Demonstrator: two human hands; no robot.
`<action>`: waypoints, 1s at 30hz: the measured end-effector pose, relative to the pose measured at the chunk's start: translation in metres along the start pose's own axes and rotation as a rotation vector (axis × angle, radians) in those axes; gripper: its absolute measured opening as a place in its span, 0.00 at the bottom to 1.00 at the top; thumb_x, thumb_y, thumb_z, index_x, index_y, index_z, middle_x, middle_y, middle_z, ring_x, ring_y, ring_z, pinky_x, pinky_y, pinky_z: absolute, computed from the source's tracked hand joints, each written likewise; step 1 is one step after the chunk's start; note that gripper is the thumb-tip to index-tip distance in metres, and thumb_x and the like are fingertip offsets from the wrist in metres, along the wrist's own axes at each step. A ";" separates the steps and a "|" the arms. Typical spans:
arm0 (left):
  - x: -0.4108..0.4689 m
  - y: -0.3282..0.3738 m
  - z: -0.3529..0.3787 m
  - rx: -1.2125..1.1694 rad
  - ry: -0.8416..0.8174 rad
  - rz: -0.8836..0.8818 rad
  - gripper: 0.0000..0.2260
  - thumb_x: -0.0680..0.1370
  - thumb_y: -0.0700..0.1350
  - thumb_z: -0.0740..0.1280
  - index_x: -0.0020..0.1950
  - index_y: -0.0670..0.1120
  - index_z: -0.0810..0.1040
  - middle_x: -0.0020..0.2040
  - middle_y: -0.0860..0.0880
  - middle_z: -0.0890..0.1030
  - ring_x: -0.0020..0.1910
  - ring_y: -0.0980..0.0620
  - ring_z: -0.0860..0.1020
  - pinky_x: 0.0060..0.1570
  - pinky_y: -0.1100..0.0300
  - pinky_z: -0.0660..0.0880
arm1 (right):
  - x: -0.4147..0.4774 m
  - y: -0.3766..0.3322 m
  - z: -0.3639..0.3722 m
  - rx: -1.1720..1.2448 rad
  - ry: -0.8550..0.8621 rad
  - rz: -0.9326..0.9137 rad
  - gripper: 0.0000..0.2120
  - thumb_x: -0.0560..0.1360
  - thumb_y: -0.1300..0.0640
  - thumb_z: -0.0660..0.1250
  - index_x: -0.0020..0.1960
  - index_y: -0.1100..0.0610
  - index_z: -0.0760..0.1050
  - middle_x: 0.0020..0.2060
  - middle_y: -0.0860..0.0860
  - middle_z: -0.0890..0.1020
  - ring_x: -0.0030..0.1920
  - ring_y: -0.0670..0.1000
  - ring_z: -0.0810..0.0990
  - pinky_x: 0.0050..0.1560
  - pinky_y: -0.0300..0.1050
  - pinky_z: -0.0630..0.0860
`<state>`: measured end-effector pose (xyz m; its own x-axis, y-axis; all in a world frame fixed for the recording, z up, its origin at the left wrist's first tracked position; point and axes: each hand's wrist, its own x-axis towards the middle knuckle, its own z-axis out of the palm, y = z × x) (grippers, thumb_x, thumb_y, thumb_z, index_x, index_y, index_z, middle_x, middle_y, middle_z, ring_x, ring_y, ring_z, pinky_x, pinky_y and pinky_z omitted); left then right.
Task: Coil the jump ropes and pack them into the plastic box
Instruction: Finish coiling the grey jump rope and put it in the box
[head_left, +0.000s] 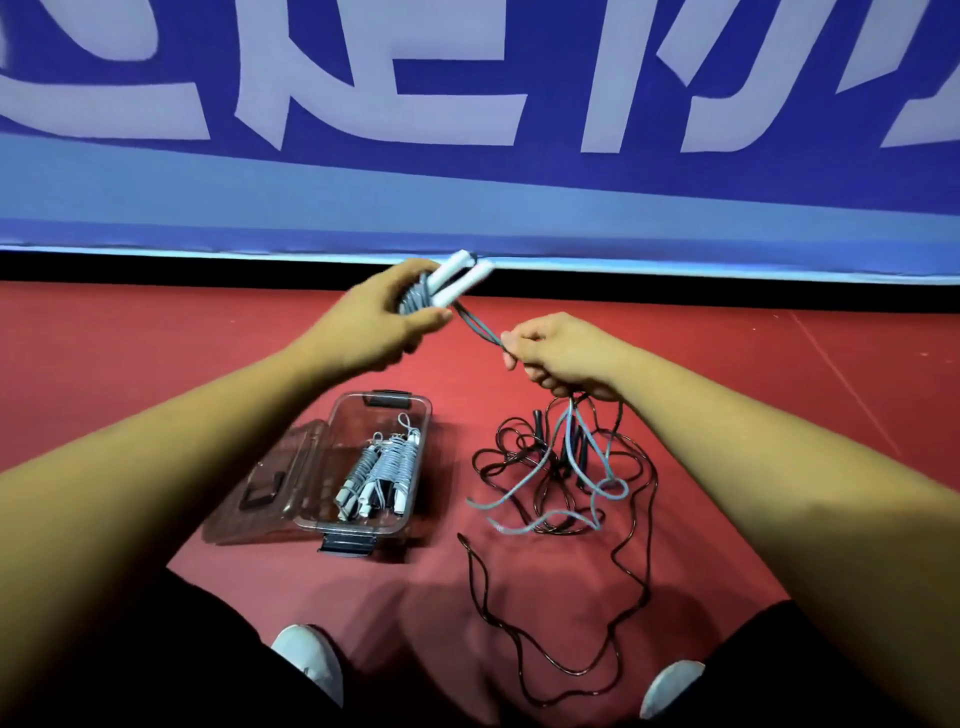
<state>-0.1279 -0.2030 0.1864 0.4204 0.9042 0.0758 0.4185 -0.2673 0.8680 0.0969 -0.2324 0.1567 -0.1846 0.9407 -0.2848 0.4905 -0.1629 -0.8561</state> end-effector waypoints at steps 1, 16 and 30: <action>0.004 -0.004 -0.006 -0.001 0.042 -0.032 0.13 0.78 0.45 0.70 0.59 0.56 0.74 0.31 0.44 0.73 0.27 0.50 0.67 0.26 0.62 0.64 | -0.002 -0.004 0.002 0.026 -0.043 -0.001 0.15 0.82 0.49 0.58 0.42 0.56 0.74 0.25 0.48 0.67 0.24 0.47 0.61 0.25 0.36 0.59; 0.023 -0.045 -0.047 0.623 0.167 -0.096 0.15 0.74 0.45 0.72 0.50 0.47 0.66 0.40 0.45 0.79 0.31 0.43 0.80 0.34 0.51 0.77 | -0.034 -0.050 0.035 -0.448 -0.011 -0.285 0.12 0.78 0.51 0.67 0.47 0.59 0.80 0.29 0.49 0.71 0.30 0.47 0.65 0.31 0.40 0.62; -0.019 0.004 0.037 0.886 -0.451 0.059 0.20 0.73 0.68 0.66 0.44 0.51 0.73 0.29 0.54 0.72 0.30 0.56 0.71 0.34 0.58 0.66 | -0.026 -0.055 -0.003 -0.370 0.408 -0.342 0.09 0.76 0.53 0.67 0.38 0.53 0.80 0.35 0.53 0.82 0.36 0.52 0.75 0.41 0.45 0.72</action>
<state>-0.1051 -0.2336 0.1701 0.6493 0.7196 -0.2462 0.7600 -0.6259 0.1749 0.0776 -0.2466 0.2124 -0.0796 0.9707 0.2267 0.7359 0.2106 -0.6435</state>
